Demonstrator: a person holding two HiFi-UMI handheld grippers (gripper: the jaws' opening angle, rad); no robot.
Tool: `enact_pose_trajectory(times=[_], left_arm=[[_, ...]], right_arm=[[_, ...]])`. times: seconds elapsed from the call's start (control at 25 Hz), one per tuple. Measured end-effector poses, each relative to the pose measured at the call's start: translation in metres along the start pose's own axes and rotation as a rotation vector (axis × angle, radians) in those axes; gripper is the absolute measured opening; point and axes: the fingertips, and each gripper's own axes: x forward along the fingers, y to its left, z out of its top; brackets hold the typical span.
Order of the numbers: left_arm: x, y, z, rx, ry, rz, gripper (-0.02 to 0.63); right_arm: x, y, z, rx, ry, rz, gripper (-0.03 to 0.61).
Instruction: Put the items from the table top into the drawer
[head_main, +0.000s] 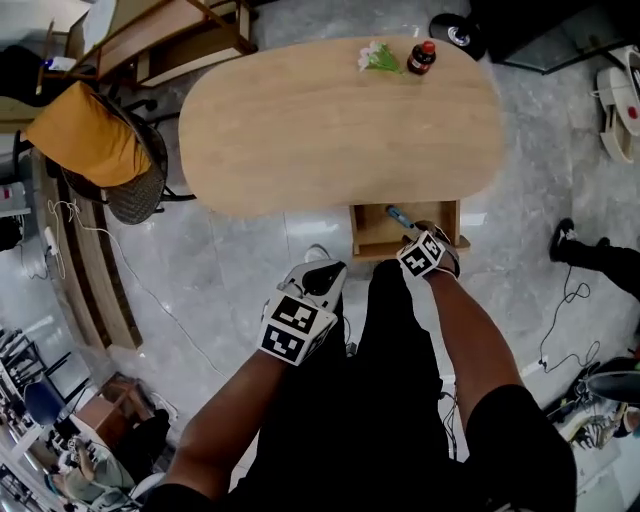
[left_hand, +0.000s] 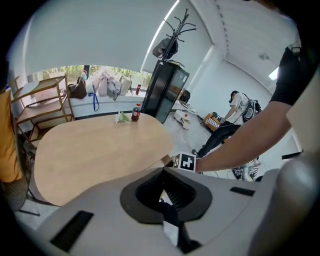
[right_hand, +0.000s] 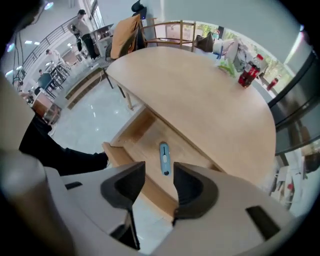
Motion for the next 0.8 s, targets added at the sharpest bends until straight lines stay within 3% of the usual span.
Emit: enact_pose_trajectory(times=[0.28,0.52,0.68,0.8], left_arm=[[-0.057,-0.003,0.043,0.162,-0.084,-0.061,0.002],[-0.118,-0.012,0.064,0.237,-0.168,-0.110,0.002],[-0.156,-0.034,0.068,0.318,-0.220,-0.157,0.002],[-0.181,-0.052,0.073,0.348,-0.276,-0.175,0.002]], right_arm=[[-0.118,0.019,0.057,0.196,-0.196,-0.052,0.134],[-0.258,0.064,0.113,0.373,-0.548,-0.049,0.011],[-0.351,0.106,0.140,0.489,-0.784,0.013,0.003],[-0.404,0.134,0.150,0.487,-0.879,0.030,0.003]])
